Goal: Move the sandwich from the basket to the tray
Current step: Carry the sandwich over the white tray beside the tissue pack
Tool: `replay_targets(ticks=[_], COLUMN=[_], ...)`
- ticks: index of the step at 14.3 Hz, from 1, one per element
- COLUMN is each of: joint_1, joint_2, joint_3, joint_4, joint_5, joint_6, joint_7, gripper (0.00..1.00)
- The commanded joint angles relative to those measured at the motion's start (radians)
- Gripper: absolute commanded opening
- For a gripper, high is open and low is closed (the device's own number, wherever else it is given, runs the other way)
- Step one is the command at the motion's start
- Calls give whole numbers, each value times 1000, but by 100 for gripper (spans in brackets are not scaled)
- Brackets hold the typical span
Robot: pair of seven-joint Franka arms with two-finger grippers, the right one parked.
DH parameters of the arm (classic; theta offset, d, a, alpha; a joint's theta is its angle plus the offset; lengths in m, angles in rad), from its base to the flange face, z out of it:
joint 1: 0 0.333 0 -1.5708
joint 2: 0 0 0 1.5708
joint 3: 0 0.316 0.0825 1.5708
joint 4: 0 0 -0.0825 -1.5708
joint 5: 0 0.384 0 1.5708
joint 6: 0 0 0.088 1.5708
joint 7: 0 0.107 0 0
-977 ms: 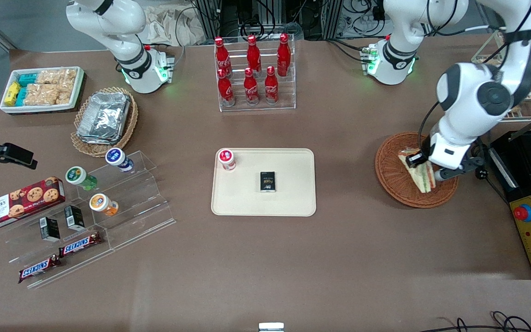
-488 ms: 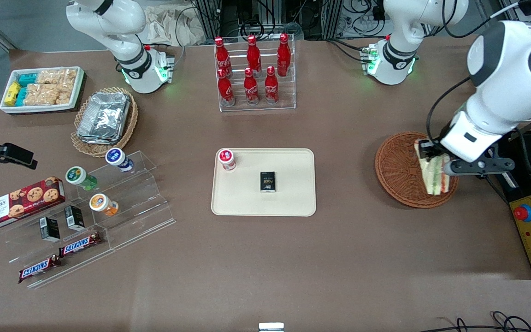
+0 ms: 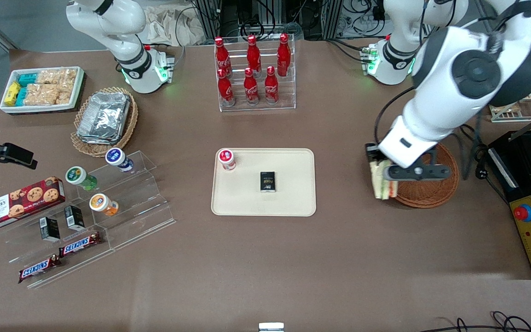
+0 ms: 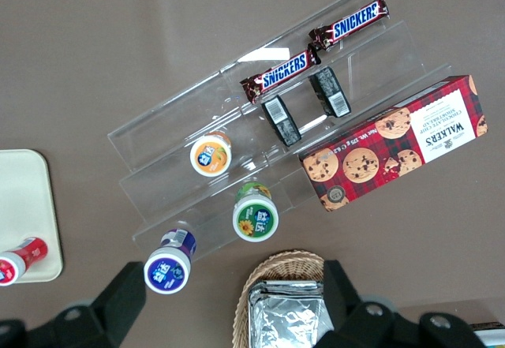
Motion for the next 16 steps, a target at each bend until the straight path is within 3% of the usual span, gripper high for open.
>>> replay_targets(ticks=[1, 8, 12, 16], joint_1=[-9, -142, -153, -204], joint_2=[55, 162, 189, 238], joint_3=[-63, -72, -71, -69], joint_4=[-7, -194, -372, -388], joint_5=[-8, -6, 9, 15], joint_6=[98, 387, 635, 669], joint_7=[-82, -161, -145, -161], gripper=[0, 0, 0, 0])
